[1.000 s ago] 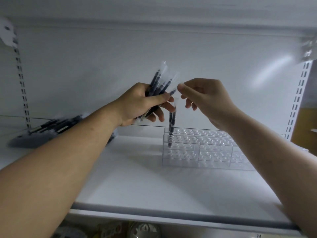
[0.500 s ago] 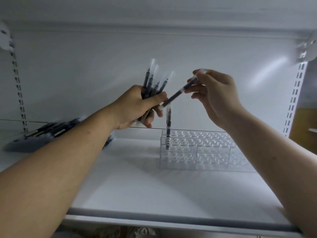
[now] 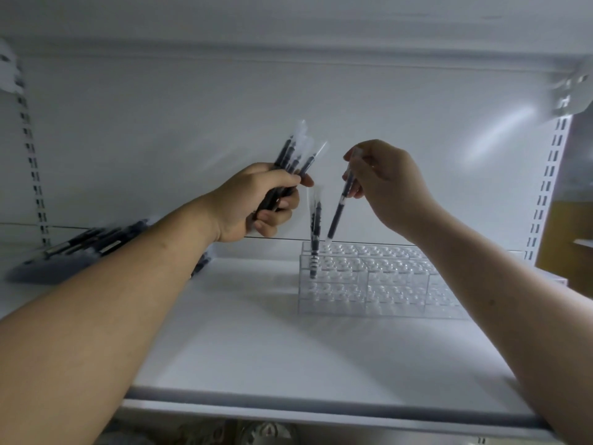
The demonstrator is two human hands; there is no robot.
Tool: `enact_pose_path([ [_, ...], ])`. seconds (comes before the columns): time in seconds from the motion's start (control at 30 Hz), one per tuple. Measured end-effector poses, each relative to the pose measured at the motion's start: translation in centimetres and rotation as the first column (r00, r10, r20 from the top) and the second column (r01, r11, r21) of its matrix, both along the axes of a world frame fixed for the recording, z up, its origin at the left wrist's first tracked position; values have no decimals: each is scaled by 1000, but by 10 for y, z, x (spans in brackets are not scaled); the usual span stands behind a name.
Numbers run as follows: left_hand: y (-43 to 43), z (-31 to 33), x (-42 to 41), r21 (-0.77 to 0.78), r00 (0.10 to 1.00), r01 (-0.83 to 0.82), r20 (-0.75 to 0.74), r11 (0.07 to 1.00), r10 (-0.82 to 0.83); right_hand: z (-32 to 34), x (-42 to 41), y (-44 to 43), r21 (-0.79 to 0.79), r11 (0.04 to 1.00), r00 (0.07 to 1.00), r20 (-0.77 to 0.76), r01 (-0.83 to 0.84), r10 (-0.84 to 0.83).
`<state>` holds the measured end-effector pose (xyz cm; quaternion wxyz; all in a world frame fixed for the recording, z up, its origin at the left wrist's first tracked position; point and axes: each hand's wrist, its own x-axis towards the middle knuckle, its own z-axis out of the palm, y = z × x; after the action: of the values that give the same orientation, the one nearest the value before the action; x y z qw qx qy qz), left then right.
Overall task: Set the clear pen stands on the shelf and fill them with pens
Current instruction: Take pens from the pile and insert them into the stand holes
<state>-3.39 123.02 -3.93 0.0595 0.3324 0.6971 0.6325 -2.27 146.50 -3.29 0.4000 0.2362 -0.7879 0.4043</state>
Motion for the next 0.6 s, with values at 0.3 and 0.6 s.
enact_pose_path([
  [0.3,2,1,3,-15,998,-36,-49,999,35,-3,1,-2,86,995,998,29,50,-53],
  [0.6,2,1,-1,5,979,-126,-162,992,125,-11,-1,-9,207,978,978,198,15,-57],
])
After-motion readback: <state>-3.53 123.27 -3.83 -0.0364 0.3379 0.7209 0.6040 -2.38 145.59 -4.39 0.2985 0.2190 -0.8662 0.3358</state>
